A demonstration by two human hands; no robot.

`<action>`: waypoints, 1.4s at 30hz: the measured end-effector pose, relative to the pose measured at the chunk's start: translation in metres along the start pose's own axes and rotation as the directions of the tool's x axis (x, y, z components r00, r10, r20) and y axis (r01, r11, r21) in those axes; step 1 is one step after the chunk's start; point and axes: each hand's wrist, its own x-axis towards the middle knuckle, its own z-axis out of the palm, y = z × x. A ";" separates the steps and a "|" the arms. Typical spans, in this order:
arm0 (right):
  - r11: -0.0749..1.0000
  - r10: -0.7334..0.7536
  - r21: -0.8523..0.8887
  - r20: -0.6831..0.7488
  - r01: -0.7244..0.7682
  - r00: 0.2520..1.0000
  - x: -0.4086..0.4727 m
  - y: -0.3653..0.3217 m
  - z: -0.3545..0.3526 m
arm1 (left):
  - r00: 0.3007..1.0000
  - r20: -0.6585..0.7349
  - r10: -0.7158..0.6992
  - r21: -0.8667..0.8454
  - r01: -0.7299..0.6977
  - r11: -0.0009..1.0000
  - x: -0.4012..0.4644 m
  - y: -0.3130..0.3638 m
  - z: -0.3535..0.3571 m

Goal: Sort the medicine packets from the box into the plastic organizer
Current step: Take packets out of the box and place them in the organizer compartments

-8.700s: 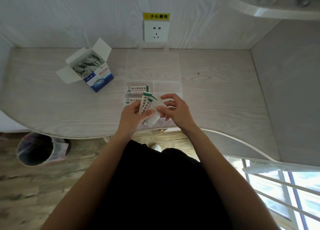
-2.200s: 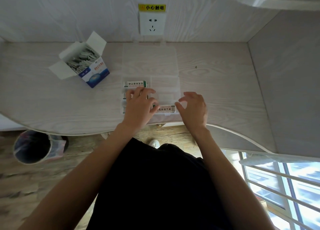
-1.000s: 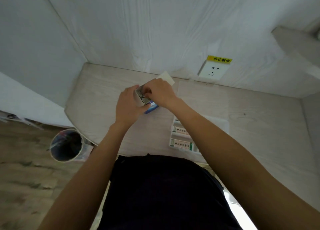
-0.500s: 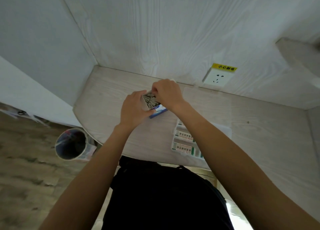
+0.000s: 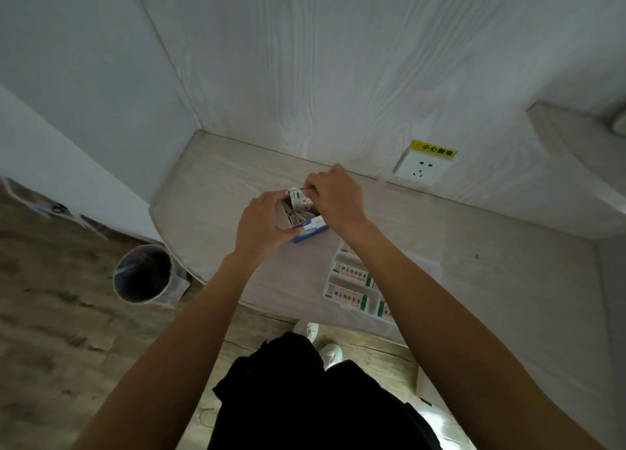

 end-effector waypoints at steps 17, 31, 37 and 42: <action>0.974 0.106 0.185 0.139 -0.131 0.985 -0.007 -0.003 0.007 | 0.996 0.050 0.075 0.083 -0.079 0.993 0.020 -0.016 0.005; 0.981 0.179 -0.101 0.186 -0.163 0.966 0.011 -0.022 0.010 | 0.989 0.051 0.140 0.054 -0.142 0.988 0.022 -0.017 0.003; 0.982 0.190 0.009 0.064 -0.191 0.980 0.008 -0.021 0.009 | 0.991 0.046 0.128 0.083 -0.132 0.988 0.021 -0.018 0.004; 0.936 0.209 0.317 -0.150 -0.153 0.967 -0.011 -0.007 -0.003 | 0.992 0.029 0.123 0.100 -0.125 0.987 0.020 -0.016 0.005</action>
